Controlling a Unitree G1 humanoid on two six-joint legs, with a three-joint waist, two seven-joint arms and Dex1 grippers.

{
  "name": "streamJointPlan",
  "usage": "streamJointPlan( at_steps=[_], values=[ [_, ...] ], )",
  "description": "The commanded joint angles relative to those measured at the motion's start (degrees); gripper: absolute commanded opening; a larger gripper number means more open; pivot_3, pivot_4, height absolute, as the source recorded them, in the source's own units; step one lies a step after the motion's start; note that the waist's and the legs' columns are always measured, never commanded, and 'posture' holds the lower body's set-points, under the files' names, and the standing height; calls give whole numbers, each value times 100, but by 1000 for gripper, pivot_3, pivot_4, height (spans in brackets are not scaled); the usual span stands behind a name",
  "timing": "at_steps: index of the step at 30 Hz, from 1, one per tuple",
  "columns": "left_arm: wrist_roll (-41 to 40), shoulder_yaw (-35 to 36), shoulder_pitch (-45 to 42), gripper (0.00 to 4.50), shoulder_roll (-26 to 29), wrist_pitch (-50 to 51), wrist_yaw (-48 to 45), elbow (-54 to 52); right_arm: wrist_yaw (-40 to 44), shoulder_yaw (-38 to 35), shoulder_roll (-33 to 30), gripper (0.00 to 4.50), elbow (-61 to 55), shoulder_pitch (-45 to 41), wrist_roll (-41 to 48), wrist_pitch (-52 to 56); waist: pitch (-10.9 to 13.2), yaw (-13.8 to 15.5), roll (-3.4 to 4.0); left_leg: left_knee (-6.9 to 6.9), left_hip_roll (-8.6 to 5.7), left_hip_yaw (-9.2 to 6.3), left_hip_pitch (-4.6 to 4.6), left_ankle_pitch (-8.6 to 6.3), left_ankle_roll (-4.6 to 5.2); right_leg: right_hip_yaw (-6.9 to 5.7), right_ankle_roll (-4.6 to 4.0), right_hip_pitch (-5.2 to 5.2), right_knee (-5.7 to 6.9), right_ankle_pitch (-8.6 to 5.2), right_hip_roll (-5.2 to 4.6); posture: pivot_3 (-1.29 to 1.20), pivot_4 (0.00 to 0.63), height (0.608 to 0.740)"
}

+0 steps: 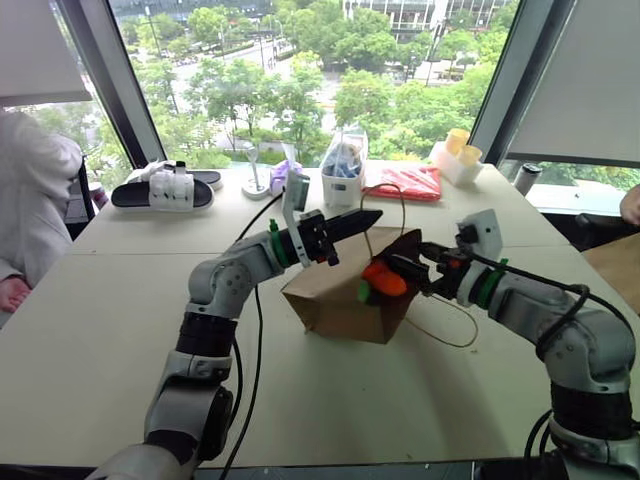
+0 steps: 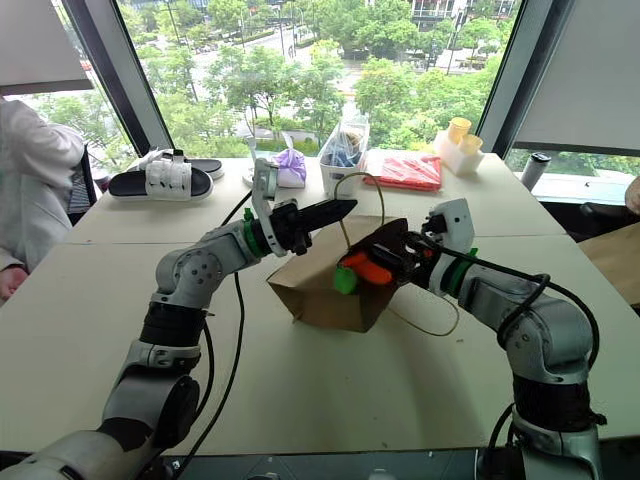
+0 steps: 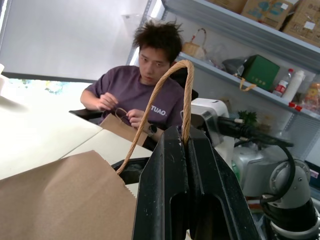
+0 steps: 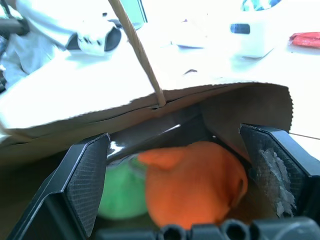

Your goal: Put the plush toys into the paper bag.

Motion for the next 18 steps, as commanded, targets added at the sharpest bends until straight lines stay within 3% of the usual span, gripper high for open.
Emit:
streamJointPlan(
  at_steps=[1,6,13,18],
  values=[
    [-79,175,-144,0,21,-100,-2,-30,-319,-1231,-219,4465,-514,870,283,294,-2,54,-3,0,0,-2,-2,0,0,-1,0,2,-1,0,0,0,150,740],
    [-96,208,-173,0,-5,-115,-33,58,-690,-1957,262,4465,-580,2041,546,147,-3,96,-3,-1,-3,7,0,-2,4,2,0,3,-5,0,-3,0,150,740],
    [-46,174,-139,0,-91,-161,-57,73,-1202,-2254,950,4465,-556,2424,1574,289,-4,52,1,1,4,12,12,-2,3,4,-1,9,4,1,2,0,150,740],
    [-50,160,-114,0,-89,-146,-60,42,-1619,-1964,1186,4465,-668,2636,2315,301,-4,21,1,0,3,7,8,-2,3,5,-1,7,3,1,1,0,150,740]
  ],
)
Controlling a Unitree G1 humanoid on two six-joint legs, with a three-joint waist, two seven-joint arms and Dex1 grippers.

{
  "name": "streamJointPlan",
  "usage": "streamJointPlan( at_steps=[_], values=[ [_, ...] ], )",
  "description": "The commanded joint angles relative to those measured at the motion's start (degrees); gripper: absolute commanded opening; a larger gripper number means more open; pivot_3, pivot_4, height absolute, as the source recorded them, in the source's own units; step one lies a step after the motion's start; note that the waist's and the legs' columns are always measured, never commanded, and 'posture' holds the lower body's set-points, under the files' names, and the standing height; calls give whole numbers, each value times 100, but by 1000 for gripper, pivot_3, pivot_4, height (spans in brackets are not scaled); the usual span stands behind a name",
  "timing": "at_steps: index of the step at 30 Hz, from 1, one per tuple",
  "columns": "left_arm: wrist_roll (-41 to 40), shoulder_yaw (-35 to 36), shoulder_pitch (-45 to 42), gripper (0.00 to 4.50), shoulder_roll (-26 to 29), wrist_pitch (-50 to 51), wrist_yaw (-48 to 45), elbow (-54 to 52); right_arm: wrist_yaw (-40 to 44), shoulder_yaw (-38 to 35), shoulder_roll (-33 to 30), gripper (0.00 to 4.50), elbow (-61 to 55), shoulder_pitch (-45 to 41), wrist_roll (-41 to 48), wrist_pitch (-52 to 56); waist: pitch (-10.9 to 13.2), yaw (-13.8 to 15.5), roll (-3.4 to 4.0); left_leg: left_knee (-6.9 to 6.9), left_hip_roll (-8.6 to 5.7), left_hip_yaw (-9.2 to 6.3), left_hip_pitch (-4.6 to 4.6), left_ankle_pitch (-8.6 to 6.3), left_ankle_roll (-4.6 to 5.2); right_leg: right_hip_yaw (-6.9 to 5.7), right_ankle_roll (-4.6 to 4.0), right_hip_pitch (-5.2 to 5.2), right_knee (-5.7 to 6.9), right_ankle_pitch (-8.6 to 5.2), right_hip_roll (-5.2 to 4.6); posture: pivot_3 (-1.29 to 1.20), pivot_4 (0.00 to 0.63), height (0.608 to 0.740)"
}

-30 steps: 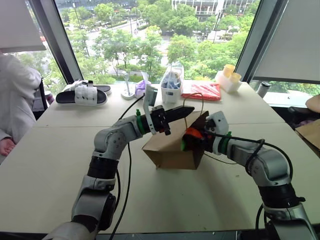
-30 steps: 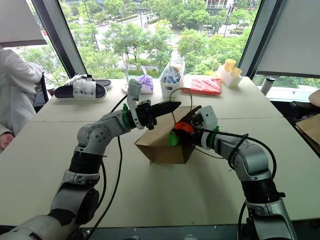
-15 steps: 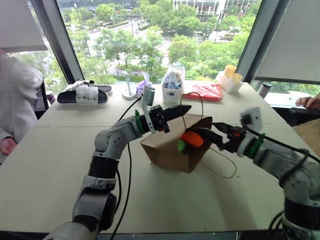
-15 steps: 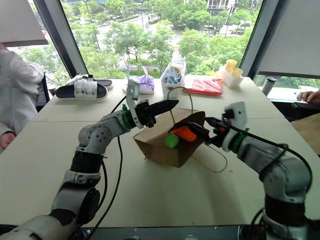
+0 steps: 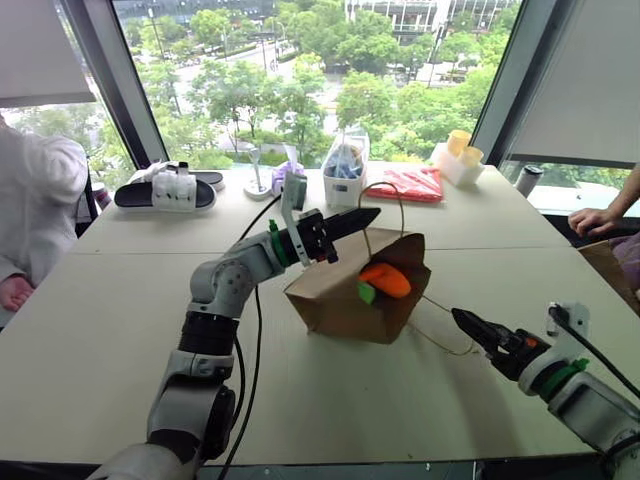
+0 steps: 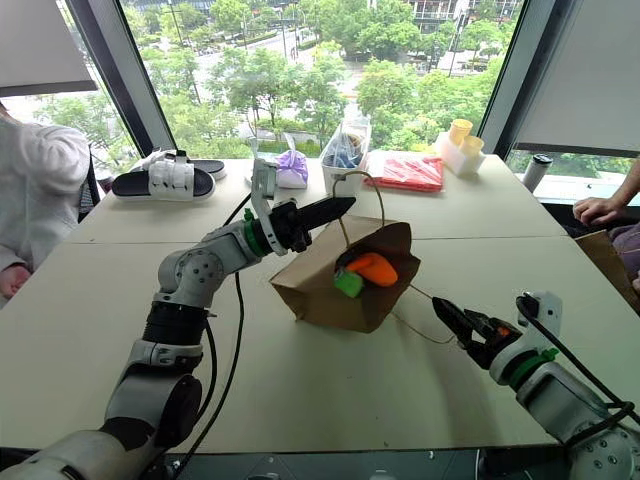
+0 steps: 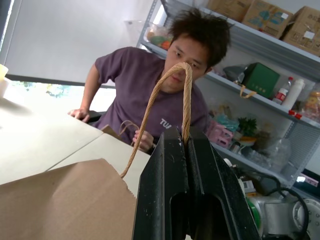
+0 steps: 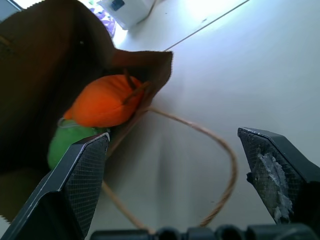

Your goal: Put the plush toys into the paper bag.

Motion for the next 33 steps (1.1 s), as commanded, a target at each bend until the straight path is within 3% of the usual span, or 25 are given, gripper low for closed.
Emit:
streamJointPlan(
  at_steps=[1,8,11,14,21,33],
  values=[
    [-41,54,-69,0,-3,-100,-29,-144,-135,215,-66,4465,-279,229,246,-73,0,-10,0,0,0,0,0,0,0,-1,0,1,-1,0,0,0,150,740],
    [-40,41,-54,0,2,-83,-30,-163,-58,768,-76,4465,-37,660,-128,-544,0,-34,0,0,-2,1,0,0,0,-2,1,2,-2,0,0,0,150,740],
    [-24,36,-62,0,11,-94,-37,-147,-65,720,-48,3682,-24,707,-19,-714,0,-40,0,0,-1,1,1,0,0,-2,1,1,-1,0,1,0,150,740],
    [-33,45,-66,0,16,-87,-33,-149,-34,327,-2,3682,5,826,527,-956,0,-27,0,-1,-1,0,0,0,0,-2,1,2,-2,-1,1,0,150,740],
    [-35,36,-91,0,-10,-104,-50,-93,-55,387,-284,3682,-90,1221,923,-1056,0,-33,-1,0,-2,-1,-1,0,0,-2,1,4,-5,-1,1,0,150,740],
    [-11,34,-98,0,-50,-97,-52,-82,-566,726,62,3682,730,682,1293,-1559,0,-24,-1,0,0,0,-1,0,0,-2,0,3,-4,-1,1,0,150,740]
  ],
)
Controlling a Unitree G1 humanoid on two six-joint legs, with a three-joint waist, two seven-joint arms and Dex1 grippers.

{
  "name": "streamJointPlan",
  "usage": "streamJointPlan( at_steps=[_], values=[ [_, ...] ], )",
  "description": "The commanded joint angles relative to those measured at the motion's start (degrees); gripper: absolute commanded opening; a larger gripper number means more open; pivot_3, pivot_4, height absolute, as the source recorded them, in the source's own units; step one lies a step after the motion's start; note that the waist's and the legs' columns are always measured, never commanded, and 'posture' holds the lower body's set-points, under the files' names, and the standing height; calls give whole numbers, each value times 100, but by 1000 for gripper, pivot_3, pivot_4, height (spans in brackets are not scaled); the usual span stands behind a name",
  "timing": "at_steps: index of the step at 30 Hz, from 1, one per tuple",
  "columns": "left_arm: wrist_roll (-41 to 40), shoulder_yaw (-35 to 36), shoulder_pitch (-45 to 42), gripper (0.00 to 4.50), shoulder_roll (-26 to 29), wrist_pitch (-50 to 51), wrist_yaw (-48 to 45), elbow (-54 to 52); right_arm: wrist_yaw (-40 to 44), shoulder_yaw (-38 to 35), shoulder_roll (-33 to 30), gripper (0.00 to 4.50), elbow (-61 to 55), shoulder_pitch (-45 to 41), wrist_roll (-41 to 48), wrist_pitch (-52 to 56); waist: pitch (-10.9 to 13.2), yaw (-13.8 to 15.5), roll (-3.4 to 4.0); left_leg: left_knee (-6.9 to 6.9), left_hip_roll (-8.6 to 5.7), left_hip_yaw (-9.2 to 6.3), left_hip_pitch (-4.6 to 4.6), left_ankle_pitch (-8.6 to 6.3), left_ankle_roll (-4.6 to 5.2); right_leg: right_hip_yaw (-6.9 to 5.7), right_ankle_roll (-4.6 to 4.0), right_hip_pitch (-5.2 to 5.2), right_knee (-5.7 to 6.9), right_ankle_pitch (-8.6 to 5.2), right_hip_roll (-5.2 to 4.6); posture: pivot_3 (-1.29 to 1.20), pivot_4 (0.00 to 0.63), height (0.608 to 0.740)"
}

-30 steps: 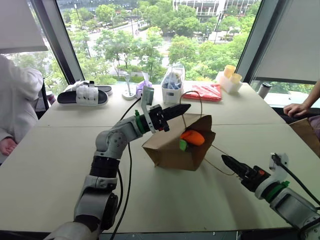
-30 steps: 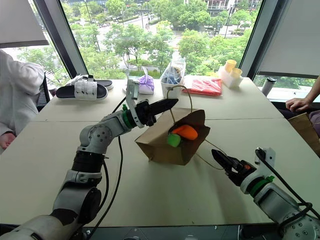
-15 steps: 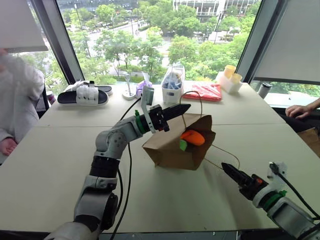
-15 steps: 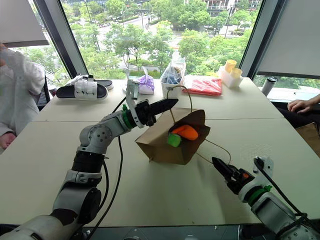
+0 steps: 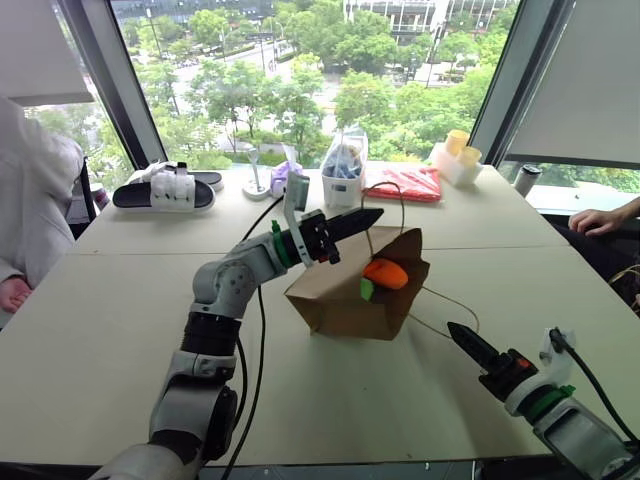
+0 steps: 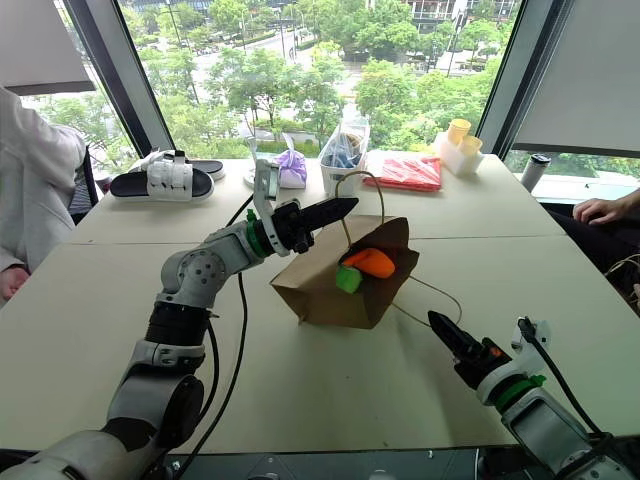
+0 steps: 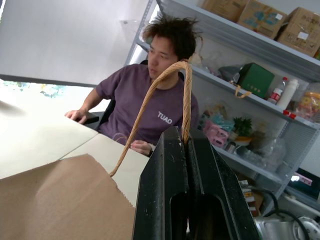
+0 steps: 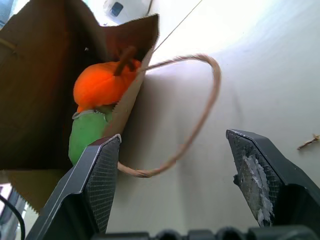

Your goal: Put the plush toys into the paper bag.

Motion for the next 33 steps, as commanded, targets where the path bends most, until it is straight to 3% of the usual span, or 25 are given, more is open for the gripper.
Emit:
streamJointPlan(
  at_steps=[1,6,9,14,15,19,22,25,33],
  values=[
    [-22,50,-95,0,9,-89,-3,-102,-39,2,19,3682,76,-85,167,-163,0,6,0,0,0,-1,-1,0,0,0,0,0,0,0,0,0,150,740],
    [-35,66,-65,0,22,-69,30,-147,30,156,33,3682,223,-184,155,-191,0,-2,0,0,0,-1,0,0,0,0,0,-1,0,0,0,0,150,740],
    [-38,62,-49,0,25,-68,45,-167,103,151,141,2877,236,-313,215,-391,0,-11,1,0,0,-1,0,0,0,0,0,0,0,0,0,0,150,740],
    [-43,59,-55,0,28,-70,54,-164,126,219,91,292,75,-293,387,-408,0,-6,1,-1,0,-2,0,0,0,0,0,-1,1,0,0,0,150,740],
    [-52,64,-66,0,29,-63,59,-166,147,194,67,20,9,-290,471,-419,0,-4,1,-1,-1,-1,0,0,0,0,0,-1,1,0,0,0,150,740],
    [-152,121,-153,0,38,4,87,-245,287,-48,-101,20,-412,-379,1118,-557,0,-5,1,0,0,-2,0,0,0,0,0,0,1,0,0,0,150,740],
    [-535,381,-324,0,46,275,237,-383,166,-405,-409,20,-810,-827,2196,-939,4,-14,5,0,0,-2,-3,0,0,1,0,-3,0,0,-1,0,150,740],
    [-877,630,-379,0,70,561,440,-429,18,-524,-824,20,-906,-1193,2727,-1161,4,-11,3,1,1,-6,-2,0,0,-3,1,1,0,0,-1,0,150,740],
    [-294,433,-83,0,152,205,587,119,-102,-62,-1293,20,-920,-1387,2903,-1271,3,-3,2,0,0,-4,1,0,1,-6,1,4,-1,-1,1,0,150,740]
  ],
)
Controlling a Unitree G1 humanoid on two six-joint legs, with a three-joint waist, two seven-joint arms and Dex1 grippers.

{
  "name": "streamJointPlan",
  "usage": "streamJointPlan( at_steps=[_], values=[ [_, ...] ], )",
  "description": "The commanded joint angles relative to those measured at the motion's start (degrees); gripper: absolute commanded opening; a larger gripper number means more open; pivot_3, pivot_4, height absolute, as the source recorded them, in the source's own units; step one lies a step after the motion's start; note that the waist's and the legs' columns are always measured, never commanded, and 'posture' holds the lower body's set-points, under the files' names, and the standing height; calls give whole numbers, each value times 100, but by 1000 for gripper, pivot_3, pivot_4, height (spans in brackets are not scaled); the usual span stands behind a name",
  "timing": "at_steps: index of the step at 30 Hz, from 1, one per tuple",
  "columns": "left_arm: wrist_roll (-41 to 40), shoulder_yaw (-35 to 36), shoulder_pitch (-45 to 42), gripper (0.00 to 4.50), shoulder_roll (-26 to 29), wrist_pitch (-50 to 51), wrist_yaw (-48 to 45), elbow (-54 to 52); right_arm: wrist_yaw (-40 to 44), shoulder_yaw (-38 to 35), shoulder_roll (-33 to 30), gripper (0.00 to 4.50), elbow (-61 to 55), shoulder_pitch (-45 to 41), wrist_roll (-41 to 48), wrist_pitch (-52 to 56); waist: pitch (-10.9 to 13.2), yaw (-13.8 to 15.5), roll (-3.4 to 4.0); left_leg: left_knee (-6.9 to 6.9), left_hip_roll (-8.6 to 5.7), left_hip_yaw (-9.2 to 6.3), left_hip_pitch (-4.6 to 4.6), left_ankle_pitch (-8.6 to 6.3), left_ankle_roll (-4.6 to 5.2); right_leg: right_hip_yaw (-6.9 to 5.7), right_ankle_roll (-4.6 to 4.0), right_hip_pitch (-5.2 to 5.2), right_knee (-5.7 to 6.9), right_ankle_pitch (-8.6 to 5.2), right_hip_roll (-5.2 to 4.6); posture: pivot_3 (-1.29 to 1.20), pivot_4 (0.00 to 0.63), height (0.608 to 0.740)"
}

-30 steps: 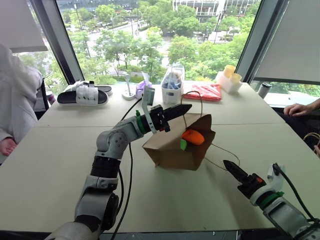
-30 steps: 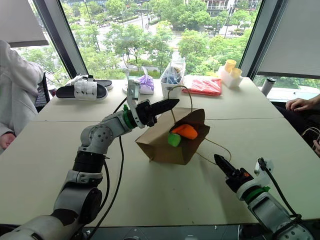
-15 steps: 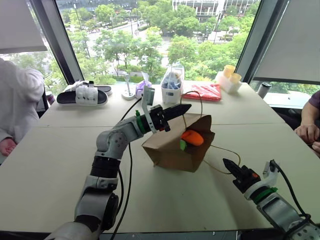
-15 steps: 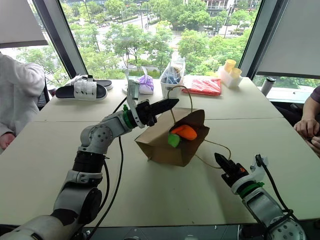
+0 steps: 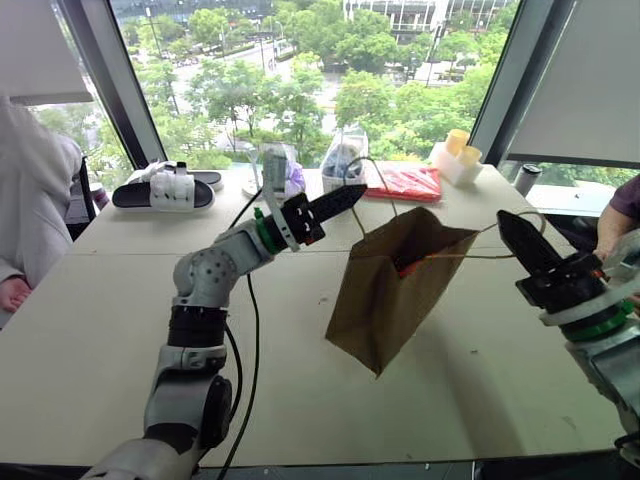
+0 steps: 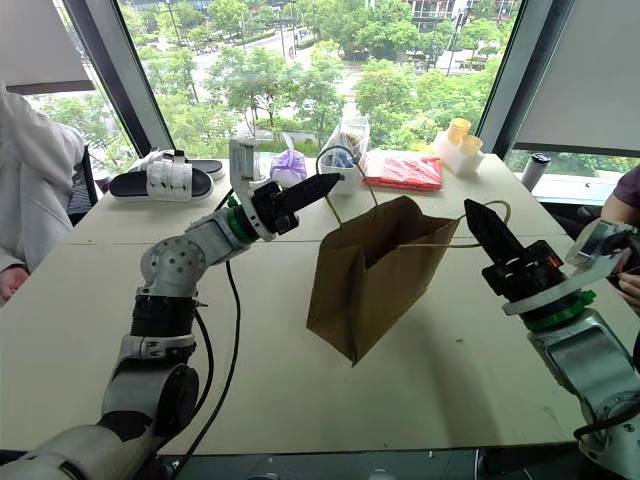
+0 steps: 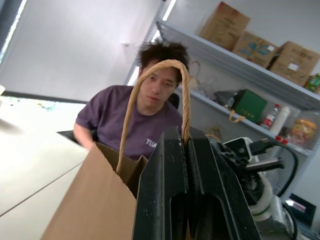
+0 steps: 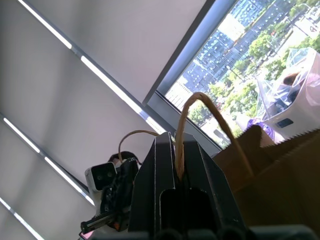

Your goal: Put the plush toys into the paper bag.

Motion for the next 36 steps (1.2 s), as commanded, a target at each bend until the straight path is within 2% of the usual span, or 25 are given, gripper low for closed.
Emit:
streamJointPlan(
  at_steps=[1,4,7,13,14,15,21,24,27,30,36],
  values=[
    [287,-148,46,0,-32,-326,-34,153,37,161,-72,20,-155,82,51,-77,0,3,0,1,0,0,-1,0,0,0,0,-1,0,0,0,0,150,740],
    [587,-335,195,0,-72,-586,-145,364,192,467,-96,20,-137,483,-373,97,0,32,-2,1,0,-2,-4,0,0,0,0,-1,-2,0,0,0,150,740],
    [671,-419,340,834,-21,-667,-340,355,303,612,-59,861,-170,758,-665,72,0,20,-2,1,-2,1,-6,0,0,2,0,-3,-4,0,-1,0,150,740],
    [603,-306,457,3799,75,-607,-317,122,596,635,-172,3844,-509,1036,-841,33,0,-3,-2,1,1,0,-3,0,0,3,0,-4,0,0,-1,0,150,740],
    [553,-257,475,4185,103,-556,-279,48,678,636,-230,4265,-585,1107,-885,67,0,3,-2,1,1,0,-3,0,0,3,0,-3,0,0,-1,0,150,740],
    [425,-187,522,4461,167,-413,-274,-93,778,599,-269,4483,-688,1212,-801,96,0,5,-2,1,1,0,-3,0,0,3,0,-3,0,0,-1,0,150,740],
    [-611,200,1267,4461,966,789,-382,-1352,1292,140,-490,4483,-1109,2073,-332,113,0,-9,-1,-7,8,-11,-1,-2,2,4,0,-8,0,0,-1,0,150,740],
    [-1073,412,2040,4461,1584,1357,-377,-2125,1529,-82,-627,4483,-1226,2662,-161,206,-1,-6,-2,-4,10,-13,1,-2,2,5,-1,-2,-2,-1,-1,0,150,740],
    [-1252,449,2577,4461,1904,1546,-254,-2575,1658,-134,-688,4483,-1222,2913,-102,192,0,9,-4,-5,17,-13,6,-4,4,10,-5,1,-2,-3,-3,0,150,740],
    [-1012,280,3137,4500,2107,1360,-214,-2967,1730,147,-783,3686,-1140,2999,-398,302,-1,44,-4,0,17,-10,4,-4,4,11,-25,6,-9,-14,-10,0,150,740],
    [-719,-228,3386,4500,1935,1025,4,-3357,2006,1288,-923,664,-1093,2590,-1562,536,-3,156,-7,3,16,-7,-4,-3,3,11,-31,6,-28,-15,-10,0,150,740]
  ],
)
